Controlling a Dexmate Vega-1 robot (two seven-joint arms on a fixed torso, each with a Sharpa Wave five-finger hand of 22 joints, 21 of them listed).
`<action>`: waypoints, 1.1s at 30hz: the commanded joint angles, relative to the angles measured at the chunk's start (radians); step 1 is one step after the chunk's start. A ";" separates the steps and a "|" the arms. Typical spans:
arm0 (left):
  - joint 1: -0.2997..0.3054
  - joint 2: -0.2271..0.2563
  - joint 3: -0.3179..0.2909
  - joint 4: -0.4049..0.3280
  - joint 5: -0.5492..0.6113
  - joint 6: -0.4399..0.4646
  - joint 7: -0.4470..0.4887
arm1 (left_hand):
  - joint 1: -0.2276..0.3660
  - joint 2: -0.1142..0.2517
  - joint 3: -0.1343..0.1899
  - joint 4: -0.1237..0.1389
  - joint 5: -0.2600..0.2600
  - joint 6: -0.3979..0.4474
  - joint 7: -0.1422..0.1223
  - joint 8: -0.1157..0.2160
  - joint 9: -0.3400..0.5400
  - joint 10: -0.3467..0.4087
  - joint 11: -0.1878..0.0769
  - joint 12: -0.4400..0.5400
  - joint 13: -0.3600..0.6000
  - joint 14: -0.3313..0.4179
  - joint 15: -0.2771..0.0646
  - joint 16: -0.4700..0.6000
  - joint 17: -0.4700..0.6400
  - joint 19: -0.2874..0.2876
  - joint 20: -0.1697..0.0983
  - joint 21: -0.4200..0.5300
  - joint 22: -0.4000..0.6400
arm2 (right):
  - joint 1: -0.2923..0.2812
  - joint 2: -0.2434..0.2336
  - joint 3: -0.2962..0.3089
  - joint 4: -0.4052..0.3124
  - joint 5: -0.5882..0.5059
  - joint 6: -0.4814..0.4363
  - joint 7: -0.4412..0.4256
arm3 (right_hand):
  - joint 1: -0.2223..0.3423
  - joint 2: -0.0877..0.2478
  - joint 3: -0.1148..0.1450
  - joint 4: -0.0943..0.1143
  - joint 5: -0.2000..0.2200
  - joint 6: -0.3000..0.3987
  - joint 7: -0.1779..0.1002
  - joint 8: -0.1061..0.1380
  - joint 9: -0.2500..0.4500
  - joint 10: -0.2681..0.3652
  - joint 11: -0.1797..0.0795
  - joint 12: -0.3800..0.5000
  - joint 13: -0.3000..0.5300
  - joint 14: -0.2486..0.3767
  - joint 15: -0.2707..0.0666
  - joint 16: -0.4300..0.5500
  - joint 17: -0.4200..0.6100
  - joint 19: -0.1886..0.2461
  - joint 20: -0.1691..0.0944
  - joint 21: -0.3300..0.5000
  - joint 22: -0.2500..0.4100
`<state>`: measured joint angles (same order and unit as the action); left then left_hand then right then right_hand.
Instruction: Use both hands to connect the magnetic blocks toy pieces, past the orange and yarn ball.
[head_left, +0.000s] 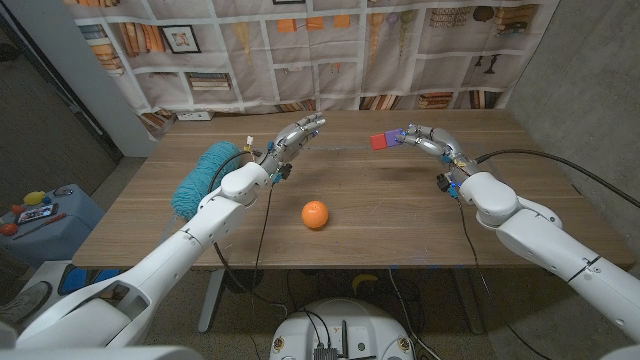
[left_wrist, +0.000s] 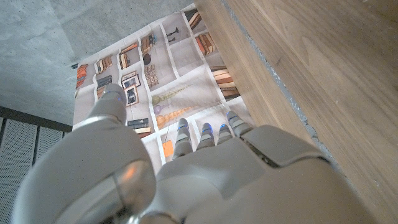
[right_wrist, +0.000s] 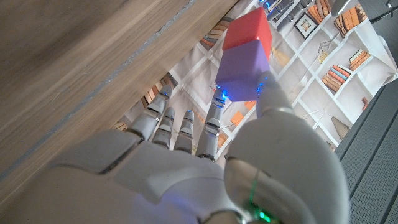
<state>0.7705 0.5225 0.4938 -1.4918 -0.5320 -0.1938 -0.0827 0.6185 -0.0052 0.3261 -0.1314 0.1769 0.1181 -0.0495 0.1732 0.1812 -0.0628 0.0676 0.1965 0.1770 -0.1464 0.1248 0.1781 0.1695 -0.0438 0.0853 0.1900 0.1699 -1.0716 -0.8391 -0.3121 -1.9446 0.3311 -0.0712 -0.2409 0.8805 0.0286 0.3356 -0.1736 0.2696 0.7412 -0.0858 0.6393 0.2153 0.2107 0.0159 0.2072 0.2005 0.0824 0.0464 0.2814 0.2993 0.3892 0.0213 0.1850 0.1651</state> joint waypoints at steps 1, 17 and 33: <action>0.030 -0.003 -0.015 -0.009 -0.007 -0.008 0.044 | -0.014 0.005 0.003 -0.006 0.004 -0.033 -0.018 -0.006 -0.001 0.005 -0.011 0.002 0.001 -0.004 -0.038 0.004 0.004 0.014 -0.009 0.007 0.003 | 0.020 -0.046 -0.002 -0.029 -0.049 -0.062 0.010 | 0.052 0.079 0.002 0.006 0.006 0.065 -0.056 0.052 0.002 0.008 -0.004 -0.001 0.002 0.004 -0.002 -0.002 0.006 0.010 0.000 0.006 0.003; 0.065 -0.006 -0.039 -0.012 -0.024 -0.017 0.089 | -0.024 0.009 0.004 -0.011 0.003 -0.078 -0.019 -0.003 -0.003 0.003 -0.042 0.000 0.000 -0.001 -0.072 0.003 0.002 0.023 -0.025 0.006 0.003 | 0.055 -0.107 -0.018 -0.076 -0.124 -0.160 0.035 | 0.057 0.080 0.001 0.007 0.004 0.082 -0.061 0.059 0.001 0.009 -0.009 -0.001 0.002 0.007 -0.004 0.000 0.008 0.013 0.000 0.006 0.003; 0.104 -0.006 -0.058 -0.034 -0.030 -0.032 0.130 | -0.027 0.017 0.008 -0.013 0.005 -0.062 -0.005 0.008 -0.004 0.004 -0.039 -0.001 0.000 0.001 -0.075 0.002 0.002 0.024 -0.027 0.004 0.002 | 0.113 -0.172 -0.063 -0.110 -0.218 -0.259 0.097 | 0.065 0.081 0.002 0.005 0.003 0.080 -0.066 0.058 0.000 0.005 -0.013 -0.003 0.002 0.006 -0.005 0.000 0.009 0.015 -0.002 0.007 0.002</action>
<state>0.8525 0.5161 0.4464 -1.5130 -0.5582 -0.2177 0.0244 0.5962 0.0094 0.3299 -0.1411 0.1769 0.0538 -0.0568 0.1732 0.1767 -0.0574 0.0303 0.1965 0.1770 -0.1483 0.0551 0.1781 0.1695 -0.0192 0.0607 0.1900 0.1699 -0.9972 -0.9665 -0.3464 -2.0299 0.1751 -0.2599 -0.1858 0.8805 0.0286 0.3356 -0.1736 0.2705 0.7487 -0.0783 0.6393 0.2106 0.2127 0.0070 0.2073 0.2005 0.0823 0.0464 0.2814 0.3042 0.3928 0.0178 0.1850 0.1650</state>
